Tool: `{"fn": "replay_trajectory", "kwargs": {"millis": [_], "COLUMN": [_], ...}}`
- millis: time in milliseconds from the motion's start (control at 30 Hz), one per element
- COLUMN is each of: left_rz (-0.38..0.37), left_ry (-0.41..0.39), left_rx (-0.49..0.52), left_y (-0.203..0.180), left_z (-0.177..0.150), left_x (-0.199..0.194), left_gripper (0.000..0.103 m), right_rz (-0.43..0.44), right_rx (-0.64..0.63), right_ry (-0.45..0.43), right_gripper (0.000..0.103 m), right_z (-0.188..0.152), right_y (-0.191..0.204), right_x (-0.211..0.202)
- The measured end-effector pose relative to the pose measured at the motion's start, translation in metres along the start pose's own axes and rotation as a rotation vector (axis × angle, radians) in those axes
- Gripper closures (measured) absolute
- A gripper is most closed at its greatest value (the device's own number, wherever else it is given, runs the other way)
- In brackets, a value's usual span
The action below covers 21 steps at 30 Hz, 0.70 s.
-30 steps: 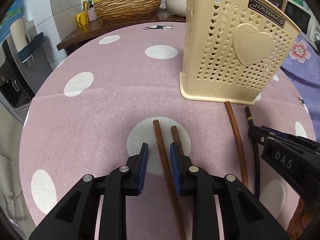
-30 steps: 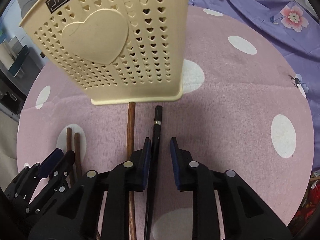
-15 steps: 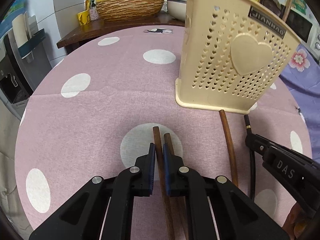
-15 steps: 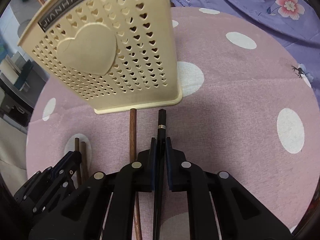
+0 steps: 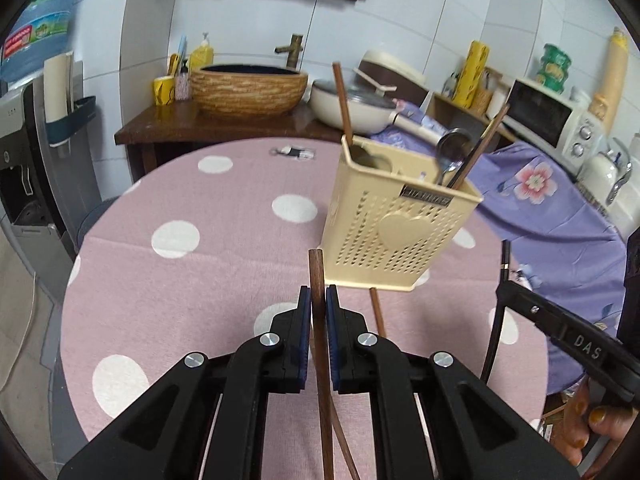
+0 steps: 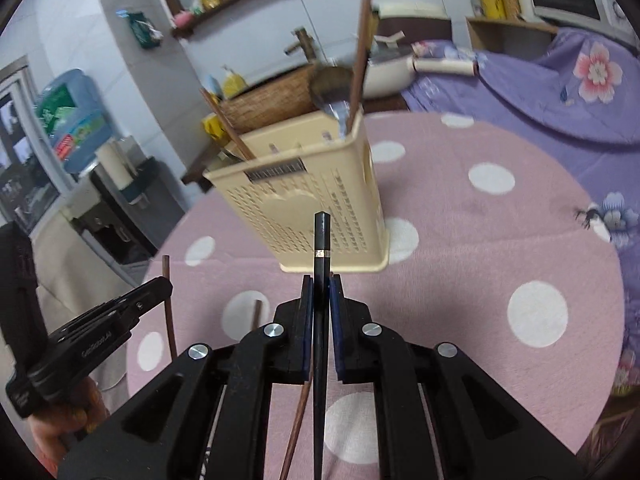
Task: Organize utensils
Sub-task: 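Lift and carry both chopsticks over the cream holder with both tools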
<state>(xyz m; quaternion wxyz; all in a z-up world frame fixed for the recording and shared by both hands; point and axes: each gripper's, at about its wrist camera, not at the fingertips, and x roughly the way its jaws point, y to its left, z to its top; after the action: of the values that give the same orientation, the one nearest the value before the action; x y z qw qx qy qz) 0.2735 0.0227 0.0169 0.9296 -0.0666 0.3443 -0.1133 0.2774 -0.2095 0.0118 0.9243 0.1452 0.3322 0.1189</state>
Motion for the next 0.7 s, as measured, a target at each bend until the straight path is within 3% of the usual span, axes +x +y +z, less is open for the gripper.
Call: {"fn": "replay_trajectory", "kwargs": {"millis": [300,700], "left_rz": [-0.038,-0.052], "left_ry": [-0.102,-0.155], "left_rx": [0.064,0.108], "left_y": [-0.006,-0.011], "left_z": [-0.004,0.013], "left_x": [-0.058,-0.083], "left_gripper": [0.096,0.096], "right_rz": [0.057,0.059], "right_rx": [-0.102,-0.156], "right_ry": [-0.094,-0.143], "right_gripper": [0.094,0.094], "right_z": [0.001,0.023], "right_y": [0.011,0.025], "right_x": [-0.073,-0.095]}}
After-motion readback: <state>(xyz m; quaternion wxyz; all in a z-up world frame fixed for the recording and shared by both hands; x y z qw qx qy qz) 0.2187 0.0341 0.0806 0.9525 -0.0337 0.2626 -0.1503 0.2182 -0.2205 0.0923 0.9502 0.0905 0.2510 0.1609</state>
